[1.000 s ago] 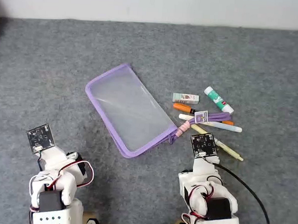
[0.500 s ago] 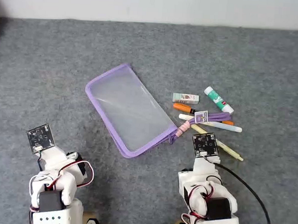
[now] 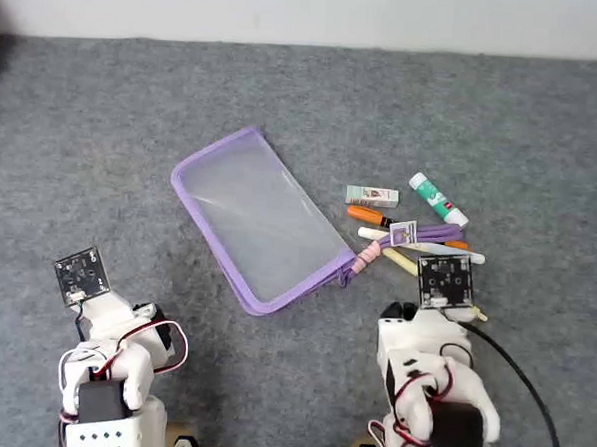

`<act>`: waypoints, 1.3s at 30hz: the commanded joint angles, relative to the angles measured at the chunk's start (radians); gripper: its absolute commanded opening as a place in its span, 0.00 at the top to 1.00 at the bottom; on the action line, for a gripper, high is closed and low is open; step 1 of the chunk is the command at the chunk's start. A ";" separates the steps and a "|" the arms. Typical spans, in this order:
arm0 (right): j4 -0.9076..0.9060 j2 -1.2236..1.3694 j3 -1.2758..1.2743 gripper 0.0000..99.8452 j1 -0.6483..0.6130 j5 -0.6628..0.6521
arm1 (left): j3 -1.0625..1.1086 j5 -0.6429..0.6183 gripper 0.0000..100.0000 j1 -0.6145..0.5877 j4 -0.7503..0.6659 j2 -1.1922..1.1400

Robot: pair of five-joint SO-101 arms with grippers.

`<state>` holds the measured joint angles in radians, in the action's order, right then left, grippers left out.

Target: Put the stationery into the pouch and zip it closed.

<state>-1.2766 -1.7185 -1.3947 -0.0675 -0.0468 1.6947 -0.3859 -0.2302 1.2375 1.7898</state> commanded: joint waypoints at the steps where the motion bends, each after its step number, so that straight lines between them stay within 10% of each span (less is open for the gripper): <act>1: 0.022 0.200 0.147 0.95 0.010 -0.064 | -0.013 -0.009 0.98 -0.005 0.003 -0.003; 21: 0.576 1.299 0.548 0.94 -0.047 -0.600 | -0.013 -0.009 0.98 -0.005 0.003 -0.003; 39: 0.707 1.580 0.761 0.94 -0.363 -0.614 | -0.013 -0.009 0.98 -0.005 0.003 -0.003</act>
<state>-0.5738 -0.1028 -0.6859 -0.4005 -0.6544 1.6947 -0.3859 -0.2302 1.2375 1.7898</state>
